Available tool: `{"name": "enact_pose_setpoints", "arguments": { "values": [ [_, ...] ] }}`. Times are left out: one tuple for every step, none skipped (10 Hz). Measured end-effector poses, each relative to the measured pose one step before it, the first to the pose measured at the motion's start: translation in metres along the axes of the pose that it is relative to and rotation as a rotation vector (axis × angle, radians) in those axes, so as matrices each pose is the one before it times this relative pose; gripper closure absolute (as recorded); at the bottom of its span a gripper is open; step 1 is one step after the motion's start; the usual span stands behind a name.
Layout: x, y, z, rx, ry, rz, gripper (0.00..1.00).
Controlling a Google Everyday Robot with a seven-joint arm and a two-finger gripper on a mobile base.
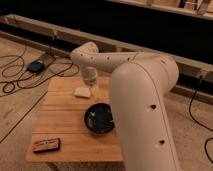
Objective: Place the pepper in the ceramic bowl
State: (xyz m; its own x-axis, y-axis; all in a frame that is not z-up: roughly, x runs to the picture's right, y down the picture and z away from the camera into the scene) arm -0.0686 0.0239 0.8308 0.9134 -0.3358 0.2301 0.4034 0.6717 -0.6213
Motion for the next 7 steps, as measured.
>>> {"name": "enact_pose_setpoints", "arguments": {
  "values": [
    [-0.00001, 0.00003, 0.00007, -0.00016, 0.00002, -0.00006, 0.2],
    [-0.00001, 0.00004, 0.00017, -0.00031, -0.00006, 0.00003, 0.2],
    [0.0, 0.00003, 0.00005, -0.00012, 0.0, 0.0, 0.2],
    [-0.00003, 0.00001, 0.00004, -0.0001, -0.00001, -0.00002, 0.2],
    [0.00002, 0.0, -0.00003, 0.00003, 0.00001, 0.00002, 0.2],
    [0.00001, 0.00002, 0.00005, -0.00007, 0.00007, -0.00006, 0.2],
    [-0.00003, 0.00001, -0.00003, -0.00001, 0.00001, -0.00004, 0.2]
  ]
}}
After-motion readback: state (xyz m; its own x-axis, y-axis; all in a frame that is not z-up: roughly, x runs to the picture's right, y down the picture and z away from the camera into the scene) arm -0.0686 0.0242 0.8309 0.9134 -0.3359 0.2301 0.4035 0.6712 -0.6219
